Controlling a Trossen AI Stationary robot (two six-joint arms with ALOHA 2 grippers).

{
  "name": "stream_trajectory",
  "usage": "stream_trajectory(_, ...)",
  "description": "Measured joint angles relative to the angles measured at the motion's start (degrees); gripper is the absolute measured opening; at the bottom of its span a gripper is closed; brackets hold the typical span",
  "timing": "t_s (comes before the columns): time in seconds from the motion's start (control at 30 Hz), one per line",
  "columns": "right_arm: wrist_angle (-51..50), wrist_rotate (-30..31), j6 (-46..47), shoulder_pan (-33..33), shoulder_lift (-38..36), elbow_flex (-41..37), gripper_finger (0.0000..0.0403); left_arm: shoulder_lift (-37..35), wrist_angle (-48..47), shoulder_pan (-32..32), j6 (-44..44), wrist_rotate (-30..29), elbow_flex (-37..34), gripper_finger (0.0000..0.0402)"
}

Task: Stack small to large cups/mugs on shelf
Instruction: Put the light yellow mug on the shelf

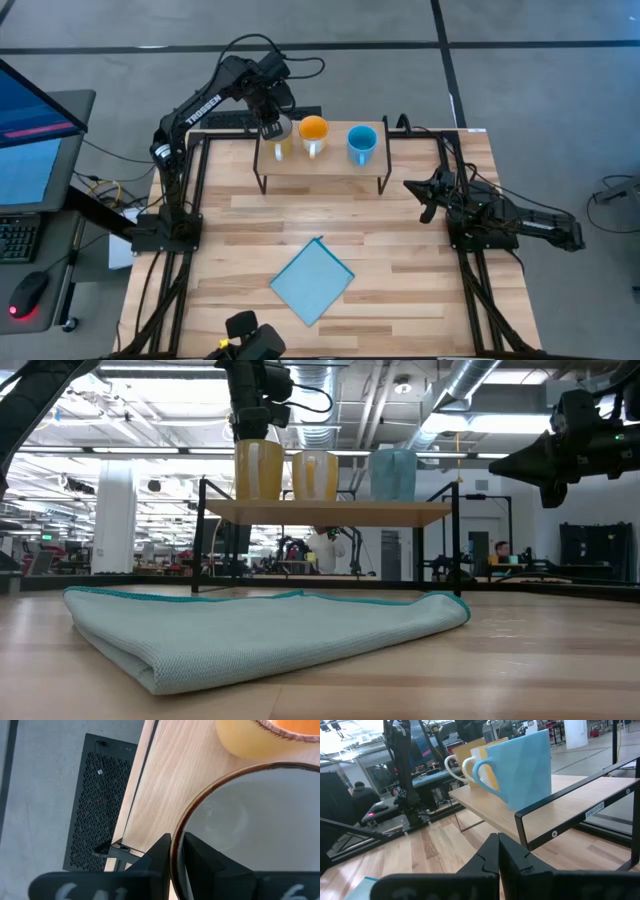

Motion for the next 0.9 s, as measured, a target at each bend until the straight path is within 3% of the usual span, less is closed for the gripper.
stream_trajectory(0.9, 0.00, 0.00, 0.00, -0.01, 0.00, -0.01, 0.0021, 0.00, -0.15, 0.00, -0.52, 1.68, 0.00, 0.0040)
